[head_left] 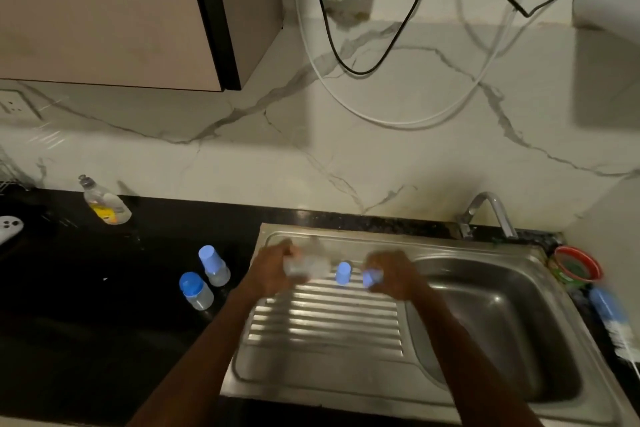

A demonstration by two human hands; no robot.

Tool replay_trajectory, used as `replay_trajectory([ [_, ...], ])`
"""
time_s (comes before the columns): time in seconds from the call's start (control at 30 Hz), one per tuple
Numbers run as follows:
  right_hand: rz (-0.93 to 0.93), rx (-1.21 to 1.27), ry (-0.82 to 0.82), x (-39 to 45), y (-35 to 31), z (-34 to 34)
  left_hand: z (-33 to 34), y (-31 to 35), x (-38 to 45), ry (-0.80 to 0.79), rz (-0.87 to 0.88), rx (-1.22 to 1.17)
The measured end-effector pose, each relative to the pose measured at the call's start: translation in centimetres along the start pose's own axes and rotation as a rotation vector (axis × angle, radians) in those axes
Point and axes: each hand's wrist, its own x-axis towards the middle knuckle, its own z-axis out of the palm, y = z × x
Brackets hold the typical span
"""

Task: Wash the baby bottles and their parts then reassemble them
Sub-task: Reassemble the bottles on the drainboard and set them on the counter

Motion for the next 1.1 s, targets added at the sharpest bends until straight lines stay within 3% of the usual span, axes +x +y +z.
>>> replay_trajectory([
  [0.03,0.036,-0.104,-0.047,-1.0,1.8,1.5,0.8,-1.6,-0.6,-0.046,0.024,0.163],
  [0.07,0.132,-0.083,-0.064,-2.0,2.1,2.4,1.6,-2.8,-1.2,-0.07,0.038,0.173],
  [0.2,0.234,0.137,0.009,-2.5,-0.2,3.9,3.6,-3.4,-2.4,-0.028,0.055,0.003],
  [0.3,0.23,0.28,0.01,-2.3,-1.2,4.2,4.1,-1.9,-2.7,-0.028,0.091,-0.079],
  [0.53,0.188,0.34,0.025,-2.4,-1.7,4.1,4.3,-0.9,-3.1,-0.009,0.144,-0.174],
  [0.77,0.166,0.278,0.031,-1.5,-3.0,4.9,4.4,0.3,-1.9,-0.101,0.264,0.037],
  [0.97,0.601,0.5,-0.056,-0.8,-5.0,4.5,5.5,0.6,-1.0,0.044,0.382,0.208],
  [1.1,0.51,0.59,-0.146,-0.9,-3.5,3.2,5.8,-0.3,-0.9,0.023,0.388,0.226],
])
